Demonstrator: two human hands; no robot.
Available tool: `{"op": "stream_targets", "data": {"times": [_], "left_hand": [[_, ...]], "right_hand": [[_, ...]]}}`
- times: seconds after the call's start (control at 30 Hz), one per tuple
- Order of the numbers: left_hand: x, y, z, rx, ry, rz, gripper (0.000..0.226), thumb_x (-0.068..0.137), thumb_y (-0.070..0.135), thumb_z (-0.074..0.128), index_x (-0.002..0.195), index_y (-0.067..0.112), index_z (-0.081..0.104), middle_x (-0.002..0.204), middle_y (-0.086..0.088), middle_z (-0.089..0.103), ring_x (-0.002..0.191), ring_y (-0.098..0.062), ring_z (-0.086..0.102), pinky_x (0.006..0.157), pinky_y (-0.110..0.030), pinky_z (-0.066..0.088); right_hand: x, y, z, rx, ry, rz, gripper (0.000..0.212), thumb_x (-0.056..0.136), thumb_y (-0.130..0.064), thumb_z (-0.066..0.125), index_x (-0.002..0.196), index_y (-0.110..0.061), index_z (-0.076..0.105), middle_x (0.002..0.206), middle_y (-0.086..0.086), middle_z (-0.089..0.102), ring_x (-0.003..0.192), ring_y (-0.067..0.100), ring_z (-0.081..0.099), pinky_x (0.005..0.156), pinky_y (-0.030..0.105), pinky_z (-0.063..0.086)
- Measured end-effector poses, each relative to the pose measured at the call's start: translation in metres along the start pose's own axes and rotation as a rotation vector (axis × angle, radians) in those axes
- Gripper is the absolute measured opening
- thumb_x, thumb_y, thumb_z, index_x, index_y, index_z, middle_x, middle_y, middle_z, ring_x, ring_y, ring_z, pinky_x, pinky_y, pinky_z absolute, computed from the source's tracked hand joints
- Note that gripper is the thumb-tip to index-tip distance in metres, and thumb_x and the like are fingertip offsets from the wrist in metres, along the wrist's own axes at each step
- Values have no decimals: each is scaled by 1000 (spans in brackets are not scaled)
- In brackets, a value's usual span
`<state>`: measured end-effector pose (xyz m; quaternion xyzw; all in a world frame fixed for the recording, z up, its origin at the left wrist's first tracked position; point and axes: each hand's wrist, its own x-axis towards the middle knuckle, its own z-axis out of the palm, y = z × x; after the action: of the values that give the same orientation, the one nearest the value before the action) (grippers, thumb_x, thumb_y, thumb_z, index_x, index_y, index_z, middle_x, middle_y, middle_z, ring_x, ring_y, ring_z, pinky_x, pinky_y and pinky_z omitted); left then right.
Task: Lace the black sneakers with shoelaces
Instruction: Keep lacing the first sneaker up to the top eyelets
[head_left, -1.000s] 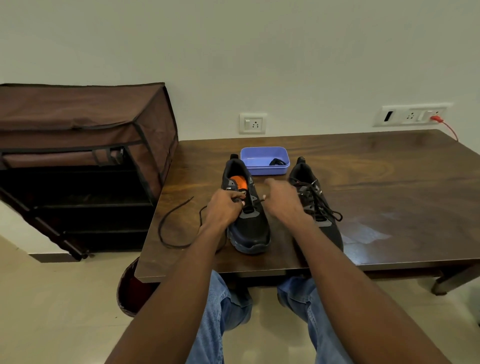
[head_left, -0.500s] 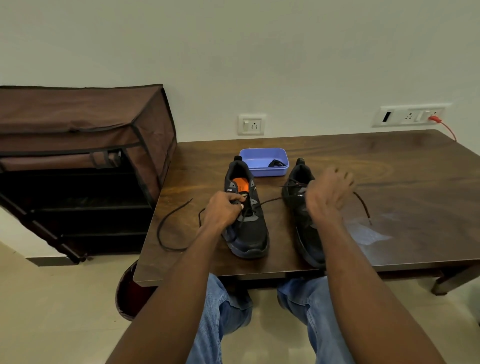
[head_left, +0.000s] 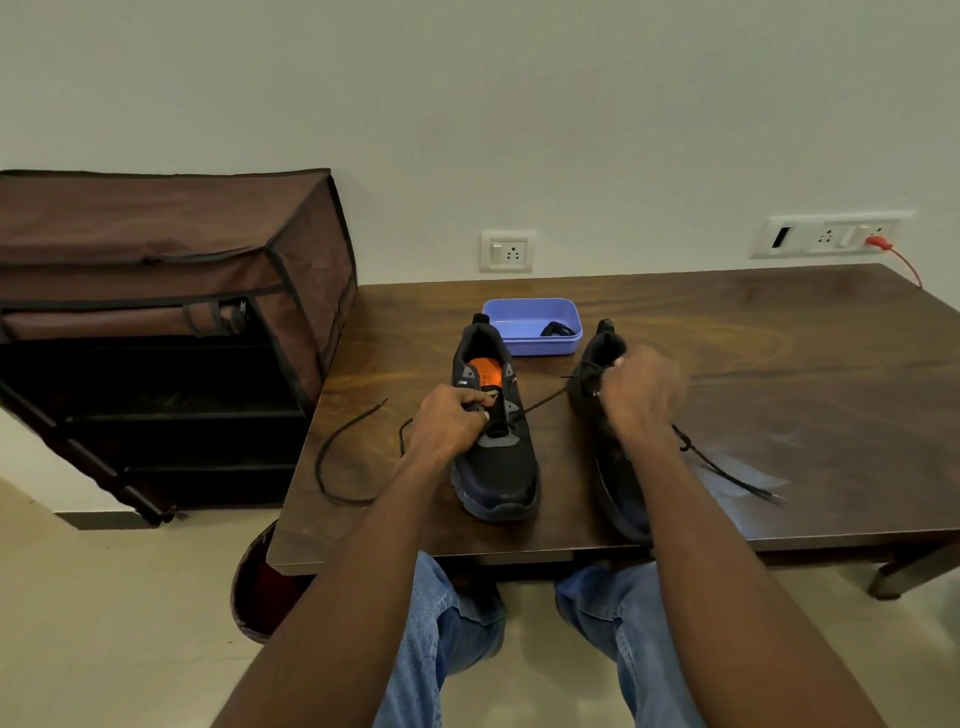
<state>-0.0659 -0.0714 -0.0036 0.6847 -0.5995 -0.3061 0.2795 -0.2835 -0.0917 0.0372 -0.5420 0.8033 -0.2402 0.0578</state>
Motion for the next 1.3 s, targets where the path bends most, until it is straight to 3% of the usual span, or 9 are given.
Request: {"op": "stream_targets", "data": {"times": [0.1, 0.17, 0.37, 0.63, 0.83, 0.97, 1.1, 1.2, 1.3], "left_hand": [[0, 0, 0, -11, 5, -3, 26, 92, 15, 65, 112, 28, 75, 115, 5, 71, 96, -10, 64, 79, -26, 54], [0, 0, 0, -10, 3, -3, 26, 91, 15, 65, 111, 28, 75, 115, 4, 71, 99, -12, 64, 85, -31, 56], [-1, 2, -1, -5, 4, -1, 28, 91, 12, 64, 114, 26, 74, 115, 3, 71, 97, -11, 63, 76, -23, 49], [-1, 7, 1, 2, -27, -32, 27, 94, 13, 62, 116, 26, 72, 122, 3, 67, 98, -9, 61, 65, -16, 44], [-8, 8, -3, 10, -32, 30, 34, 93, 15, 65, 127, 23, 68, 123, 1, 70, 106, -12, 63, 91, -30, 53], [-12, 6, -14, -32, -44, 32, 43, 93, 17, 67, 135, 18, 58, 93, -2, 68, 86, -11, 60, 78, -30, 51], [-14, -1, -22, 76, -189, -35, 13, 94, 24, 67, 100, 14, 67, 84, 2, 61, 78, -13, 55, 62, -25, 40], [-14, -7, -25, 76, -195, -29, 21, 98, 27, 62, 86, 12, 70, 73, 1, 61, 69, -13, 53, 58, -25, 39], [-12, -12, -30, 69, -146, -37, 27, 98, 28, 61, 73, 22, 70, 61, 4, 57, 57, -11, 48, 55, -25, 37]], "right_hand": [[0, 8, -11, -136, 166, 85, 23, 93, -21, 57, 106, -4, 67, 109, 17, 66, 108, 33, 56, 97, 44, 41], [-7, -1, -3, -226, 138, -39, 27, 92, -23, 60, 113, -6, 64, 119, 17, 63, 117, 34, 52, 105, 44, 35], [-38, -40, 26, -54, -486, -486, 16, 94, -19, 61, 107, -12, 65, 104, 8, 67, 100, 27, 62, 87, 38, 51], [-15, -22, 15, -127, -436, -246, 16, 95, -14, 52, 96, -3, 62, 91, 8, 62, 91, 30, 63, 80, 40, 52], [-29, -31, 17, -177, -500, -286, 9, 93, -14, 54, 94, -9, 61, 98, 8, 67, 85, 26, 61, 77, 38, 50], [-31, -38, 22, -67, -649, -336, 11, 95, -21, 61, 98, -12, 63, 97, 5, 65, 91, 23, 61, 79, 36, 49], [-33, -39, 25, -40, -665, -351, 20, 98, -21, 59, 80, -13, 59, 86, 7, 63, 88, 26, 62, 72, 33, 45], [-31, -39, 23, -40, -707, -319, 29, 99, -18, 54, 71, -13, 55, 77, 5, 60, 83, 25, 60, 71, 33, 44], [-27, -39, 24, -36, -732, -274, 19, 97, -17, 52, 96, -5, 66, 101, 15, 67, 86, 26, 57, 82, 41, 52]]}}
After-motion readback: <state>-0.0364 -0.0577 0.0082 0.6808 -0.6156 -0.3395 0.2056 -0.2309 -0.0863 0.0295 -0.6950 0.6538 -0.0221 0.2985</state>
